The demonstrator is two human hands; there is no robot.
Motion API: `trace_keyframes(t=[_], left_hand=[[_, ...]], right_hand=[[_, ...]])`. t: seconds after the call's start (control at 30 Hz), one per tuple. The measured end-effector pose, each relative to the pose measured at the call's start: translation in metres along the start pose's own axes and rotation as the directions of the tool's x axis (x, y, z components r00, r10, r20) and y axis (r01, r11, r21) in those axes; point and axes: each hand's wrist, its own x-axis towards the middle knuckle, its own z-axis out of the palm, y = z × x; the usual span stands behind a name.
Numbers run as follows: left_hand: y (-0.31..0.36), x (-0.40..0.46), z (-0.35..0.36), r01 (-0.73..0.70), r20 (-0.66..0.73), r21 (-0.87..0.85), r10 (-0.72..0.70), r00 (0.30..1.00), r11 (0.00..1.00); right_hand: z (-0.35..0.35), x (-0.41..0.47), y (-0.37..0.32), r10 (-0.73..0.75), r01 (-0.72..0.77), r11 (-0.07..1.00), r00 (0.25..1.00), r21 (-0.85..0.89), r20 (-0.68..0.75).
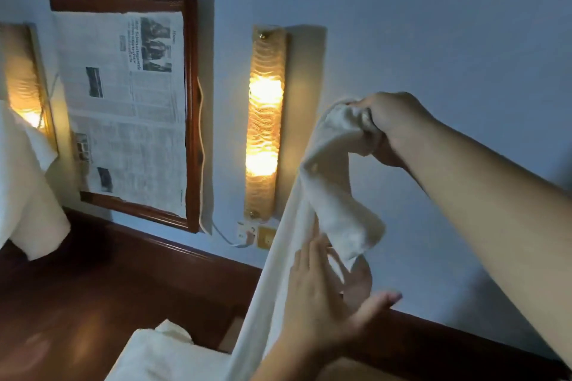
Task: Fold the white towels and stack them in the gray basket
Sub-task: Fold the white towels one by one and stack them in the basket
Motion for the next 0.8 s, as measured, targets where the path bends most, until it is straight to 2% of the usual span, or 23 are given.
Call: trace_keyframes(t=[0.07, 0.1, 0.13, 0.2, 0.3, 0.37, 0.43, 0.5, 0.57, 0.6, 0.67, 0.7, 0.8], left_hand=[[0.012, 0.012, 0.0, 0.311, 0.054, -0.099, -0.307, 0.95, 0.945], [0.019, 0.021, -0.002, 0.428, 0.091, -0.203, -0.419, 0.904, 0.88], [0.024, 0.033, -0.005, 0.479, 0.116, -0.285, -0.466, 0.877, 0.83], [0.031, 0.055, -0.015, 0.415, 0.04, -0.393, -0.436, 0.899, 0.82], [0.024, 0.082, -0.041, 0.246, -0.143, -0.424, -0.333, 0.932, 0.872], [0.013, 0.096, -0.065, 0.269, -0.142, -0.492, -0.381, 0.914, 0.828], [0.007, 0.109, -0.091, 0.253, -0.158, -0.442, -0.352, 0.923, 0.861], [0.01, 0.123, -0.117, 0.162, -0.173, -0.331, -0.229, 0.958, 0.929], [0.025, 0.137, -0.139, 0.074, -0.133, -0.228, -0.106, 0.985, 0.971], [0.034, 0.144, -0.148, 0.025, -0.095, -0.163, -0.041, 0.995, 0.986], [0.05, 0.157, -0.159, -0.078, -0.01, -0.057, 0.078, 0.997, 0.995], [0.057, 0.162, -0.163, -0.116, 0.026, -0.043, 0.117, 0.993, 0.992], [0.067, 0.172, -0.168, -0.161, 0.098, -0.09, 0.17, 0.981, 0.983]], right_hand=[[-0.014, -0.008, 0.0, 0.038, -0.037, 0.997, 0.999, 0.063, -0.018], [-0.019, -0.011, 0.0, 0.034, -0.034, 0.998, 0.999, 0.049, -0.002], [-0.023, -0.017, 0.001, 0.029, -0.029, 0.999, 1.0, 0.025, 0.005], [-0.032, -0.026, 0.002, 0.036, -0.037, 0.999, 0.999, -0.03, -0.018], [-0.054, -0.036, 0.0, 0.019, -0.032, 0.991, 0.995, -0.126, -0.103], [-0.073, -0.04, -0.001, -0.014, -0.02, 0.967, 0.991, -0.253, -0.134], [-0.091, -0.046, 0.0, -0.04, -0.008, 0.915, 0.993, -0.402, -0.11], [-0.106, -0.054, 0.003, -0.074, 0.019, 0.808, 0.995, -0.588, -0.07], [-0.114, -0.064, 0.007, -0.14, 0.051, 0.613, 0.989, -0.788, -0.045], [-0.117, -0.069, 0.009, -0.156, 0.048, 0.521, 0.987, -0.852, -0.04], [-0.12, -0.083, 0.016, -0.163, 0.056, 0.426, 0.986, -0.903, -0.016], [-0.121, -0.091, 0.019, -0.143, 0.063, 0.446, 0.99, -0.893, -0.002], [-0.124, -0.119, 0.024, -0.01, 0.056, 0.601, 0.998, -0.797, 0.063]])
